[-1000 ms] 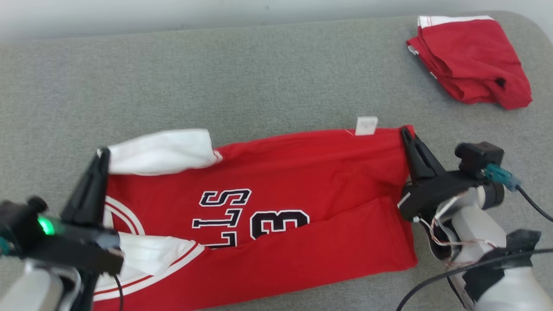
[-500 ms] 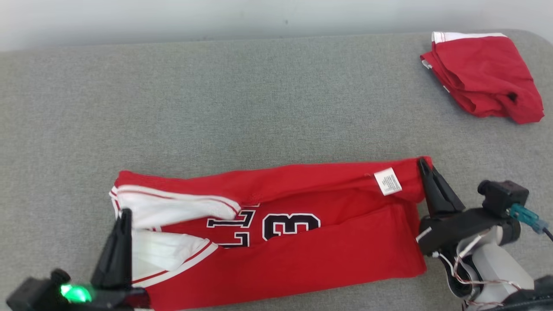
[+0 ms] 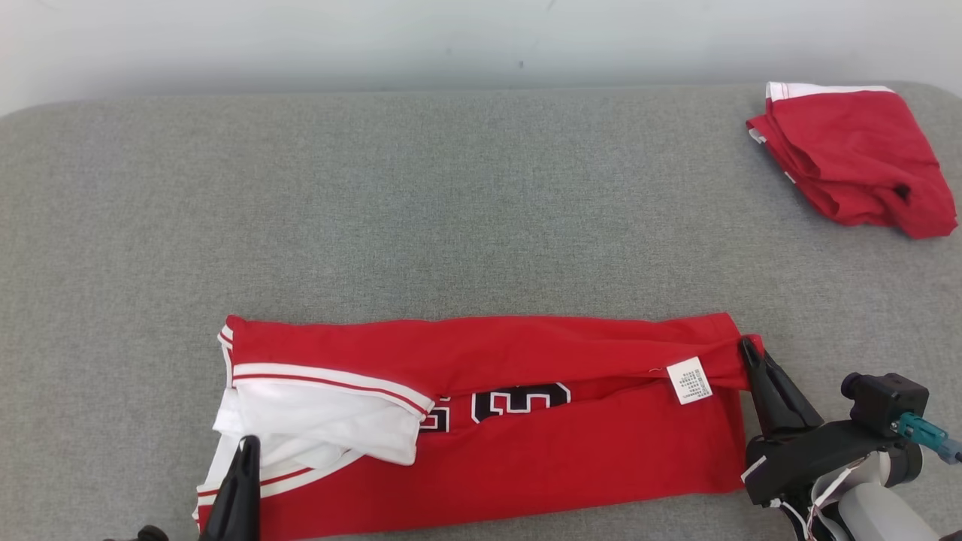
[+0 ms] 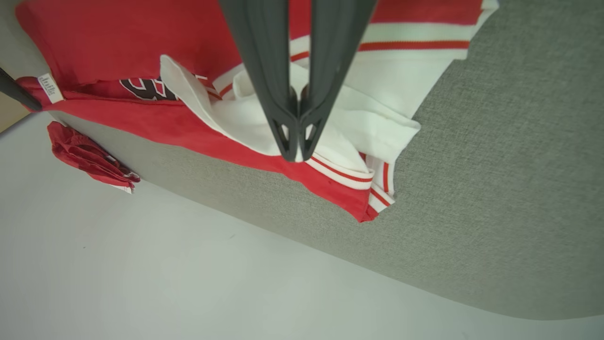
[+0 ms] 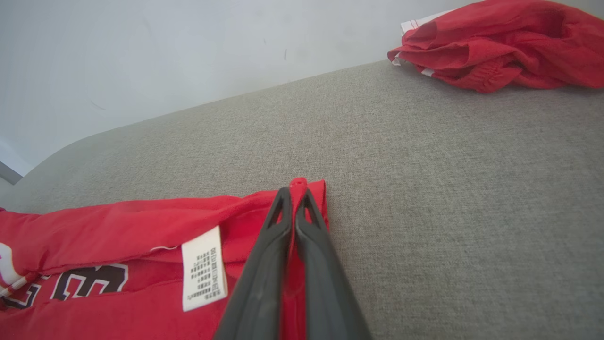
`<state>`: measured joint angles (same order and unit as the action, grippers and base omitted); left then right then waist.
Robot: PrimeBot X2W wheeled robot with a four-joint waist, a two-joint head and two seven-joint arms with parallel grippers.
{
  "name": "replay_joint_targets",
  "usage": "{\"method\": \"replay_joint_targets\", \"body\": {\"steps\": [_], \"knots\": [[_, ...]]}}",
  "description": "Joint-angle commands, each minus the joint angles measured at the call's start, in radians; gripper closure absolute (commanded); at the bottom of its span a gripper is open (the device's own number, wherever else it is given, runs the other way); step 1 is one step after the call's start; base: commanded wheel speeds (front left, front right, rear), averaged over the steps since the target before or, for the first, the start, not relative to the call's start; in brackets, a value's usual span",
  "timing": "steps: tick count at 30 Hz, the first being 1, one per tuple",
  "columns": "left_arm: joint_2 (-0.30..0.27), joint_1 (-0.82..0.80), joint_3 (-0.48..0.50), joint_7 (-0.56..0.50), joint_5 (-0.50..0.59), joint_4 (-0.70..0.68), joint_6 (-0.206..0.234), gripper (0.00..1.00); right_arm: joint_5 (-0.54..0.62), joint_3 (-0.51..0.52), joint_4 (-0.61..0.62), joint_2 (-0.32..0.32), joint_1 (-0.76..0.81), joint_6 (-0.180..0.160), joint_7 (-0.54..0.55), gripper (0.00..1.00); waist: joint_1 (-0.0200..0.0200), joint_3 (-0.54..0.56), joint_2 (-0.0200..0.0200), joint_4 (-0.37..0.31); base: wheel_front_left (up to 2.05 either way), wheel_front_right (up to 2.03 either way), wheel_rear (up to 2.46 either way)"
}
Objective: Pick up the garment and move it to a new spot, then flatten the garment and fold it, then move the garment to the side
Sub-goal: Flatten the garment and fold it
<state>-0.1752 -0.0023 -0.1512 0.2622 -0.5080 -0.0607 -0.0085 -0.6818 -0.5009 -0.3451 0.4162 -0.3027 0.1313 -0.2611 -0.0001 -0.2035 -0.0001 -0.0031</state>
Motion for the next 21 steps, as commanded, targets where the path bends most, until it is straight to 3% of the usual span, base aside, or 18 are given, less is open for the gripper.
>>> {"method": "replay_joint_targets", "body": {"steps": [1, 2, 3, 4, 5, 6, 13, 21], "knots": [[0.004, 0.013, 0.007, 0.004, 0.008, 0.011, -0.006, 1.00, -0.005, -0.001, -0.005, 0.009, 0.004, -0.001, -0.003, 0.61, 0.0001, 0.004, 0.0001, -0.002, 0.00, 0.00, 0.00], [0.008, 0.018, 0.009, 0.004, 0.019, 0.025, -0.007, 1.00, -0.008, -0.002, -0.007, 0.006, 0.003, -0.001, -0.003, 0.12, 0.0001, 0.006, 0.0001, -0.002, 0.00, 0.00, 0.00], [0.014, 0.020, 0.011, 0.004, 0.026, 0.039, -0.013, 1.00, -0.015, 0.002, -0.010, 0.004, 0.007, -0.001, -0.004, 0.00, 0.0001, 0.012, 0.0001, 0.000, 0.00, 0.00, 0.00], [0.022, 0.023, 0.018, 0.004, 0.031, 0.050, -0.014, 1.00, -0.018, 0.002, -0.009, 0.003, 0.008, -0.001, -0.004, 0.00, 0.0001, 0.014, 0.0001, -0.002, 0.00, 0.00, 0.00], [0.026, 0.025, 0.022, 0.004, 0.038, 0.058, -0.015, 0.68, -0.017, 0.004, -0.007, 0.004, 0.008, -0.001, -0.004, 0.00, 0.0001, 0.017, 0.0001, -0.002, 0.00, 0.00, 0.00], [0.035, 0.022, 0.032, 0.004, 0.041, 0.058, -0.021, 0.00, -0.022, 0.011, 0.003, 0.002, 0.009, -0.001, -0.004, 0.00, 0.0001, 0.021, 0.0001, -0.002, 0.00, 0.00, 0.00], [0.072, 0.031, 0.072, 0.004, 0.080, 0.050, -0.042, 0.00, -0.028, 0.046, 0.054, 0.010, 0.041, -0.001, -0.004, 0.00, 0.0001, 0.039, 0.0001, 0.008, 0.00, 0.00, 0.00], [0.095, 0.039, 0.123, 0.004, 0.167, 0.032, -0.042, 0.00, 0.000, 0.047, -0.041, -0.008, 0.030, -0.001, 0.016, 0.00, 0.0001, 0.056, 0.0001, 0.021, 0.00, 0.00, 0.00]]}}
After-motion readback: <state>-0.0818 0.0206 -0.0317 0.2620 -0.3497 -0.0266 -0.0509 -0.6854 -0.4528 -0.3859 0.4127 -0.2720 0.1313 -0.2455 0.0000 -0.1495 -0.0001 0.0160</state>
